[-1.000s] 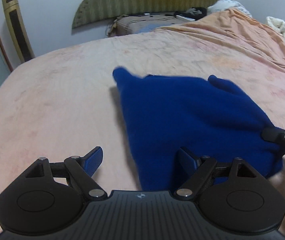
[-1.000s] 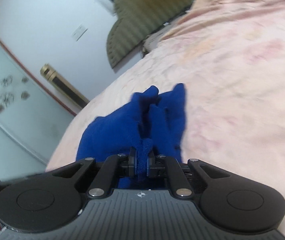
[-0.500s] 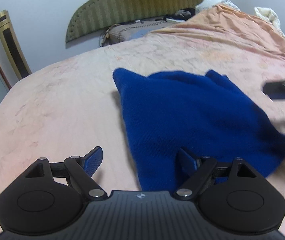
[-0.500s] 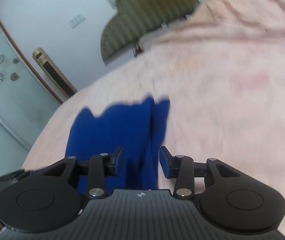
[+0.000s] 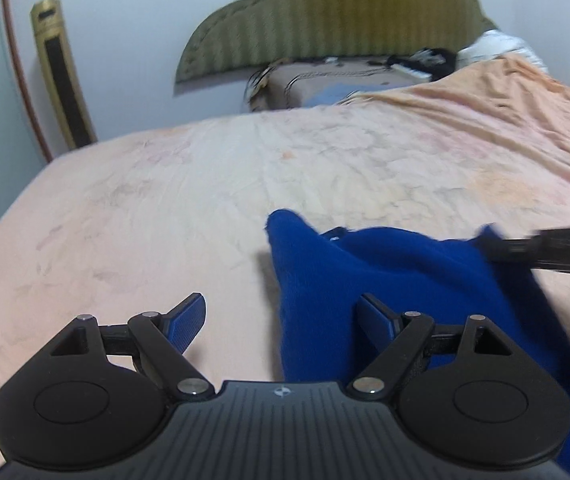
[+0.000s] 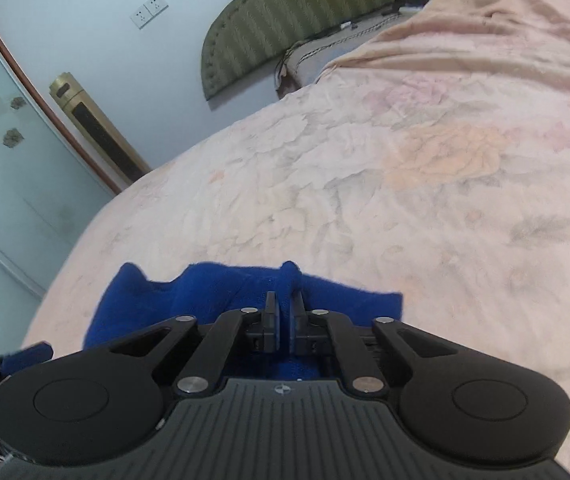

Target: Fold small clothes

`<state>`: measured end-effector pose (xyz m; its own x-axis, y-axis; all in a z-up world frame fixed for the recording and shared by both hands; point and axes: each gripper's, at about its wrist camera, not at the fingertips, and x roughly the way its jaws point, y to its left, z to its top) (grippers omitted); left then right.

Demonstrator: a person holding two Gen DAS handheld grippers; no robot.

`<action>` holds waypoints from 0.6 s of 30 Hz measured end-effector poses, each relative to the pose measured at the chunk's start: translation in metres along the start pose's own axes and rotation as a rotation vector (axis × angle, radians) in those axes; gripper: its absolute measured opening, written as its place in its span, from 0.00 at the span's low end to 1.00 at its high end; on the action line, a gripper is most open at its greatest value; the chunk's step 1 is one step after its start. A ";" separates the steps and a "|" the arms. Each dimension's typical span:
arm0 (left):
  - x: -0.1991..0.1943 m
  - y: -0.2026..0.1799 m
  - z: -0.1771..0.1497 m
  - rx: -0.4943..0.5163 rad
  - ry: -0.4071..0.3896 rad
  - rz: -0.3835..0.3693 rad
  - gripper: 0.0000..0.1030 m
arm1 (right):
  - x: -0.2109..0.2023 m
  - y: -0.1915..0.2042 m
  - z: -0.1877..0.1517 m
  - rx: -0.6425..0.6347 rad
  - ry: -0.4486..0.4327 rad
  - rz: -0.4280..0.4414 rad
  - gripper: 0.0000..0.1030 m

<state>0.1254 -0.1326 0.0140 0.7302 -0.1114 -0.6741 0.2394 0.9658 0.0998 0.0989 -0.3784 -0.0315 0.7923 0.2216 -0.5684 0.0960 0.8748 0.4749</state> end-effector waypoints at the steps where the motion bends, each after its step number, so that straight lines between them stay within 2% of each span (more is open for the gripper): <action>1: 0.005 0.001 0.000 -0.010 0.007 0.002 0.81 | -0.008 -0.003 -0.001 -0.010 -0.034 -0.033 0.08; 3: 0.011 0.001 -0.002 -0.023 0.013 -0.020 0.82 | -0.019 -0.014 -0.002 0.003 -0.067 -0.062 0.07; 4: 0.015 0.000 -0.004 -0.018 0.020 -0.027 0.85 | -0.022 -0.021 -0.003 0.018 -0.064 -0.067 0.07; 6: 0.023 -0.006 -0.008 0.005 0.038 -0.004 0.85 | -0.013 -0.028 -0.006 0.028 -0.026 -0.080 0.09; 7: 0.021 -0.009 -0.010 0.015 0.033 0.009 0.85 | -0.008 -0.030 -0.007 0.026 0.010 -0.088 0.21; 8: 0.016 -0.008 -0.011 0.019 0.022 0.014 0.85 | -0.009 -0.029 -0.008 0.023 0.006 -0.109 0.23; 11: -0.006 -0.004 -0.013 0.025 -0.011 0.017 0.85 | -0.035 -0.006 -0.010 -0.078 -0.107 -0.183 0.35; 12: -0.011 -0.002 -0.014 0.017 -0.013 0.015 0.85 | -0.045 0.003 -0.011 -0.125 -0.124 -0.168 0.35; 14: -0.013 -0.001 -0.022 0.002 0.000 -0.011 0.88 | -0.055 0.020 -0.018 -0.188 -0.094 -0.065 0.37; 16: -0.005 -0.010 -0.032 0.060 0.021 -0.008 0.89 | -0.051 0.030 -0.031 -0.243 -0.011 -0.001 0.44; 17: -0.004 -0.013 -0.036 0.071 0.017 0.008 0.89 | -0.044 0.033 -0.038 -0.281 0.036 -0.028 0.45; 18: -0.009 -0.012 -0.038 0.064 0.003 0.006 0.89 | -0.040 0.032 -0.045 -0.312 0.053 -0.098 0.46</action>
<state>0.0918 -0.1346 -0.0086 0.7298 -0.1051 -0.6756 0.2758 0.9494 0.1502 0.0433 -0.3395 -0.0237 0.7552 0.1452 -0.6392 -0.0257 0.9810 0.1925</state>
